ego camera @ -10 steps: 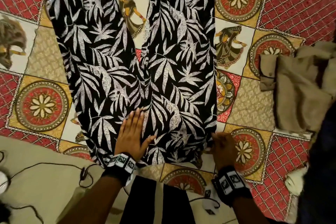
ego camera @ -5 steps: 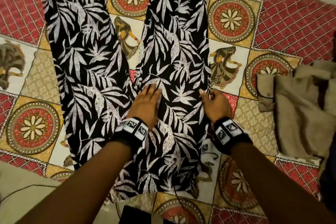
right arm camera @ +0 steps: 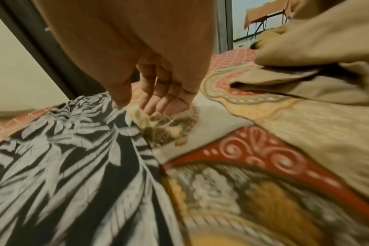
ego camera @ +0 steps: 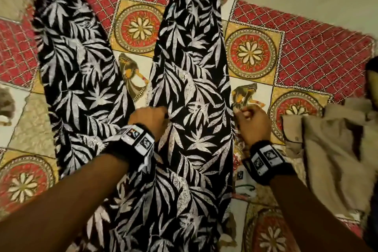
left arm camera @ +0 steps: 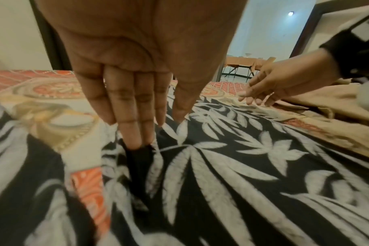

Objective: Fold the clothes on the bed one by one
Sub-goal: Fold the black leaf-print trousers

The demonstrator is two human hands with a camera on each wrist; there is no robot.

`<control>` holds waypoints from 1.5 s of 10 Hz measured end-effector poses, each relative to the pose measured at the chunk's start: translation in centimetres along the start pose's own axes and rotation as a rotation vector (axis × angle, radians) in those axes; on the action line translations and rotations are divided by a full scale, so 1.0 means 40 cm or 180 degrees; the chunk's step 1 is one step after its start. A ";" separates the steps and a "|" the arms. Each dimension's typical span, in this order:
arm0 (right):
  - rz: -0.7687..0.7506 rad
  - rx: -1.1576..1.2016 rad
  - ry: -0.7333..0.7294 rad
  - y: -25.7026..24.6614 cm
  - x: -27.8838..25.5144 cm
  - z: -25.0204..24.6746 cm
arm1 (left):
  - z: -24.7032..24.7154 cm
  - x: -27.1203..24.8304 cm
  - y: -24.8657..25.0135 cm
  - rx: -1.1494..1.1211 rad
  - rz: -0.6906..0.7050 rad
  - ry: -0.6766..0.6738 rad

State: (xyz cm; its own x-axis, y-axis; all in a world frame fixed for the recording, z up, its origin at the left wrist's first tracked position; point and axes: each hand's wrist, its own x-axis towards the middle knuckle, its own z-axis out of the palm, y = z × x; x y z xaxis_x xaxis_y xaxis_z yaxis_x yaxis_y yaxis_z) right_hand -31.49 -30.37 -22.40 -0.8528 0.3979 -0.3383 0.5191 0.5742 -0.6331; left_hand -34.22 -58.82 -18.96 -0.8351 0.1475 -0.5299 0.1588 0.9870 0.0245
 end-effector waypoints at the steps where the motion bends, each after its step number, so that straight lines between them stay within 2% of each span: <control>1: -0.0087 0.0166 -0.0170 -0.103 0.136 0.028 | -0.084 0.114 -0.032 0.0092 0.0382 0.0002; 2: 0.0181 0.0278 -0.0286 -0.156 0.264 0.072 | -0.115 0.219 -0.057 0.0224 0.0870 -0.0324; 3: 0.0248 0.0349 -0.0456 -0.167 0.327 0.109 | -0.097 0.283 -0.070 0.0280 0.1003 -0.0547; 5: 0.0438 0.0669 -0.0268 -0.084 0.373 0.111 | -0.020 0.299 -0.137 -0.0258 0.0462 -0.0244; 6: 0.0703 0.1016 -0.0113 -0.051 0.394 0.123 | 0.014 0.305 -0.160 -0.0189 0.0494 0.0076; 7: 0.0860 0.1371 0.0079 -0.065 0.393 0.130 | 0.020 0.313 -0.159 -0.0220 0.0512 0.0050; 8: 0.0564 0.1145 -0.0064 -0.068 0.387 0.133 | 0.001 0.305 -0.155 -0.0453 0.0476 0.0044; 9: 0.0458 0.1312 -0.0340 -0.083 0.342 0.093 | -0.051 0.263 -0.130 -0.0882 0.0471 0.0219; 10: 0.0670 0.1554 -0.0471 -0.075 0.244 0.052 | -0.060 0.123 -0.109 -0.1347 0.0489 0.0636; 11: 0.0699 0.0629 -0.0560 0.006 0.049 0.034 | -0.037 -0.078 -0.055 -0.1680 0.0512 -0.0465; 12: 0.0826 0.0543 -0.0694 0.115 -0.212 0.015 | 0.162 -0.233 -0.031 0.0119 -0.1717 -0.1433; 13: 0.1155 0.0251 -0.0824 0.208 -0.479 0.007 | 0.347 -0.466 -0.024 -0.0905 0.2932 -0.1088; 14: 0.1051 0.0267 -0.1006 0.266 -0.620 0.014 | 0.450 -0.626 -0.047 -0.0335 0.1361 -0.0671; 15: 0.0900 0.0435 -0.1228 0.276 -0.660 0.022 | 0.498 -0.658 -0.086 -0.0391 0.1178 -0.0624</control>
State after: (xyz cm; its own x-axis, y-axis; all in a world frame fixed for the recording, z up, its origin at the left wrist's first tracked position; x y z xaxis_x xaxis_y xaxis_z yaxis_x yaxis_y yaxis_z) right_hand -3.27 -35.16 -21.08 -0.6522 0.2158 -0.7266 0.7429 0.3727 -0.5561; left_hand -2.30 -67.38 -21.99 -0.6160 0.4897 -0.6170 0.3550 0.8718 0.3375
